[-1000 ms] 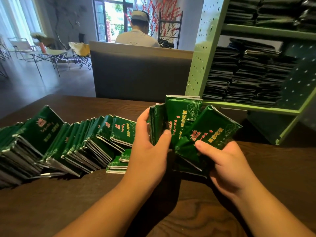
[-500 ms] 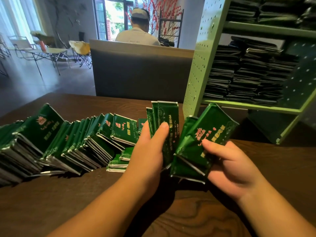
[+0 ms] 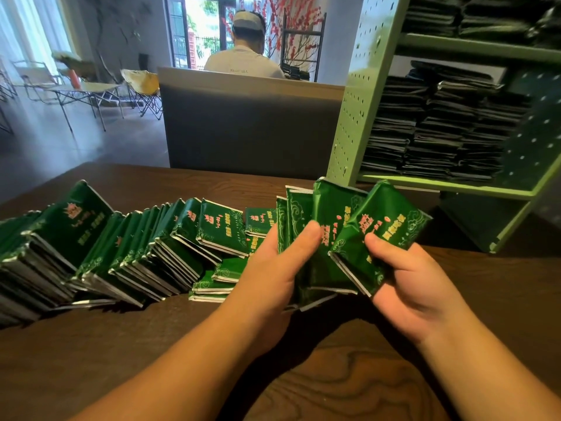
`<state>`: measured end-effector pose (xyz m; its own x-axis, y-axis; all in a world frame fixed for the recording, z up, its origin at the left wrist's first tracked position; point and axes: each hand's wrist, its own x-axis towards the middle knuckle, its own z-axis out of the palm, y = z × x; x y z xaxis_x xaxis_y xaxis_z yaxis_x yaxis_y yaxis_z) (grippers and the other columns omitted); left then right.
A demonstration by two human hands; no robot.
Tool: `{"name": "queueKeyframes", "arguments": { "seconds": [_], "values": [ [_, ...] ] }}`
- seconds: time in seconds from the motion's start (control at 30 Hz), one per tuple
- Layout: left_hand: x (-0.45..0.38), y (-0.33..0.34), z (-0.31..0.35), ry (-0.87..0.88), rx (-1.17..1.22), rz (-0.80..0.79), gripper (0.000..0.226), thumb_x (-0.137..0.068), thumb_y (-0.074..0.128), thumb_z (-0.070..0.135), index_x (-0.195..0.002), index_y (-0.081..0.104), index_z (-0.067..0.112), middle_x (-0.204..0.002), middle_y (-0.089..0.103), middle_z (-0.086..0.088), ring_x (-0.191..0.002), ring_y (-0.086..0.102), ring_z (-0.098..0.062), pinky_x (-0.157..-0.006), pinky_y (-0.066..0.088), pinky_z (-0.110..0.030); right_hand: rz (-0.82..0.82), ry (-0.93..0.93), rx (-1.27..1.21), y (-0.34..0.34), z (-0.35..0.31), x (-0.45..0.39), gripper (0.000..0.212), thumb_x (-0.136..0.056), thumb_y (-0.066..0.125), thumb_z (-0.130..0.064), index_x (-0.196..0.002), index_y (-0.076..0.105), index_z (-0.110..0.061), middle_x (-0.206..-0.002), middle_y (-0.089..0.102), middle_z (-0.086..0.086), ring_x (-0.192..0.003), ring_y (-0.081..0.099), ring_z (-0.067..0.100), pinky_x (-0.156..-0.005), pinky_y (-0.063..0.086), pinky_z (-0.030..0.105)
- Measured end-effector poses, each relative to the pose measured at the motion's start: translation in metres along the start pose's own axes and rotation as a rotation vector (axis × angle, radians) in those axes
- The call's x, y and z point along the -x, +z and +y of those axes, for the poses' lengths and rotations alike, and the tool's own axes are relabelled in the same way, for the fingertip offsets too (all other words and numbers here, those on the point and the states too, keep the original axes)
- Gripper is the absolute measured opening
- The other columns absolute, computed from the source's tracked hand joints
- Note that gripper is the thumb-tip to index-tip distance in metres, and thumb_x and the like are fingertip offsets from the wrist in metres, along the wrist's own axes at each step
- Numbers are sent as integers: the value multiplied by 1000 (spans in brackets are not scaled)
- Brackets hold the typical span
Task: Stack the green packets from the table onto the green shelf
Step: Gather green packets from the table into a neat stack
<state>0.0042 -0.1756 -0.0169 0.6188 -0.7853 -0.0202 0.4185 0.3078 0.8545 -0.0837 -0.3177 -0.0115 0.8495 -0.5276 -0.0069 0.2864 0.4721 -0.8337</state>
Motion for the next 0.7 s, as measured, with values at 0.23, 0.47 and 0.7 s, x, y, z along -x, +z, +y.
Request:
{"name": "queueKeyframes", "arguments": {
  "seconds": [0.23, 0.47, 0.7],
  "values": [
    [0, -1, -4, 52, -158, 100, 25, -91, 64, -1, -111, 64, 14, -98, 78, -13, -86, 77, -29, -67, 62, -36, 172, -180, 387, 0, 4, 4, 23, -88, 62, 11, -97, 71, -7, -93, 78, 17, -86, 77, 33, -70, 64, 45],
    [-1, -1, -3, 124, -246, 143, 25, -92, 63, 2, -101, 65, 25, -89, 78, -4, -82, 77, -26, -66, 60, -38, 370, -253, 624, -3, 10, -1, 38, -68, 74, -11, -103, 64, -1, -97, 71, 25, -91, 69, 49, -77, 56, 70],
    [-2, -1, -6, 250, -390, 112, 32, -93, 65, 3, -107, 63, 31, -97, 77, 5, -88, 75, -13, -68, 60, -24, 246, -400, 792, 4, 4, 8, 37, -88, 72, -3, -102, 54, -32, -91, 67, -14, -74, 63, -17, -56, 47, 4]
  ]
}}
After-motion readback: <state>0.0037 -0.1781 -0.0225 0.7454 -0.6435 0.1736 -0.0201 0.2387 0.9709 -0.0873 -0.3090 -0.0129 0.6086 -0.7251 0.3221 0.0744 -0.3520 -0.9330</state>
